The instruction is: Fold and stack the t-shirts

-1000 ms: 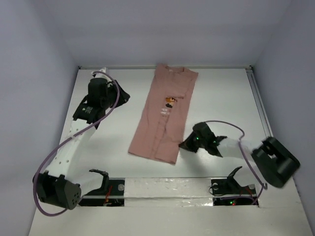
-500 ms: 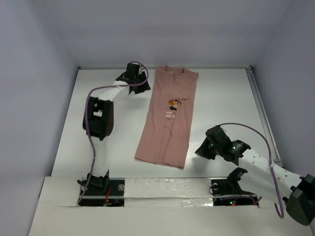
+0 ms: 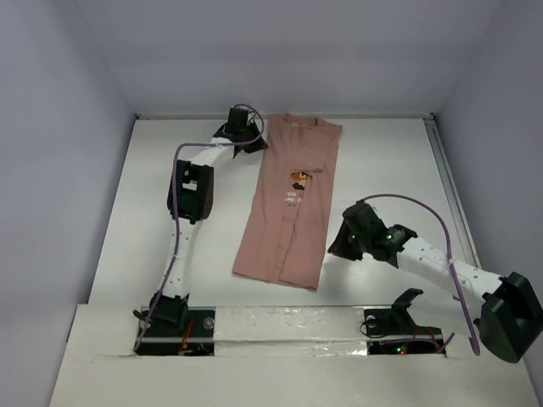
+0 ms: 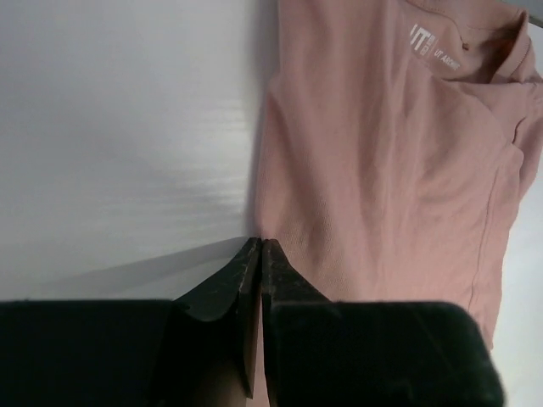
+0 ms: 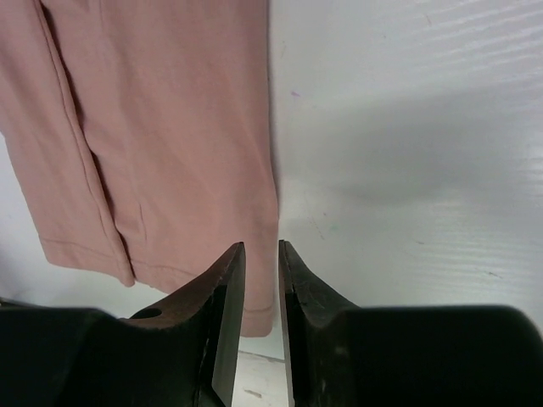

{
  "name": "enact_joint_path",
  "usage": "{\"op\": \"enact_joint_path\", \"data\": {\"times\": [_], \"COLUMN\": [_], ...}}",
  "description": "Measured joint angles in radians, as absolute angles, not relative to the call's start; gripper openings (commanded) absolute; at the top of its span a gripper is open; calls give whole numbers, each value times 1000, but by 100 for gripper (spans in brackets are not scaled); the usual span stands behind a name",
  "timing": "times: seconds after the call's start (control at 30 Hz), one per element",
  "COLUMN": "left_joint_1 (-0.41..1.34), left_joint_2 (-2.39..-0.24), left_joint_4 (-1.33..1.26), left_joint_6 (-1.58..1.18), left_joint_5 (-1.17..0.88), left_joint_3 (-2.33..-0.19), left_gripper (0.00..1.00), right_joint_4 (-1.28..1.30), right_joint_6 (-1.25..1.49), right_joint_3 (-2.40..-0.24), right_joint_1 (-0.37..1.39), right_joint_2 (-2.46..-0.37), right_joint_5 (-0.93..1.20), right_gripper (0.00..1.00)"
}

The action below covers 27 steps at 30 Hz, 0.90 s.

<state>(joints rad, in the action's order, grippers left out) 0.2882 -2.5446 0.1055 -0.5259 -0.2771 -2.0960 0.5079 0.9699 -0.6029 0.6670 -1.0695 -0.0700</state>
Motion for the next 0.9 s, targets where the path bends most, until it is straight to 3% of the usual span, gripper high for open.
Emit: {"op": "enact_joint_path", "data": {"times": [0.17,0.27,0.3,0.37,0.4,0.43,0.53,0.73,0.9], "left_joint_1": [252,203,185,151,138,126,110,130,349], "left_joint_2": [-2442,-2379,-2361,-2330,-2315,-2296,-2200,-1795,-1367], "left_joint_4": [-34,-75,-88,-103,-117,-126,-139,-70,97], "left_joint_6": [-574,-593,-598,-606,-601,-593,-579,-573,-673], "left_joint_5": [-284,-283,-283,-286,-285,-284,-249,-197,-159], "left_joint_3": [-1881,-1769,-1738,-1686,-1669,-1653,-1549,-1026,-642], "left_gripper": [0,0,9,41,63,67,67,62,60], "right_joint_4": [482,479,478,478,477,479,477,459,387], "right_joint_6": [941,930,926,915,910,907,891,887,915], "right_joint_3": [-614,-614,-614,-615,-616,-619,-628,-577,-439], "right_joint_1": [667,667,667,667,667,667,667,667,667], "right_joint_2": [-1123,-1138,-1141,-1145,-1148,-1153,-1168,-1098,-1025], "right_joint_5": [-59,-54,-52,-50,-47,-45,-33,17,109], "right_gripper": [30,36,44,51,55,56,57,57,57]}}
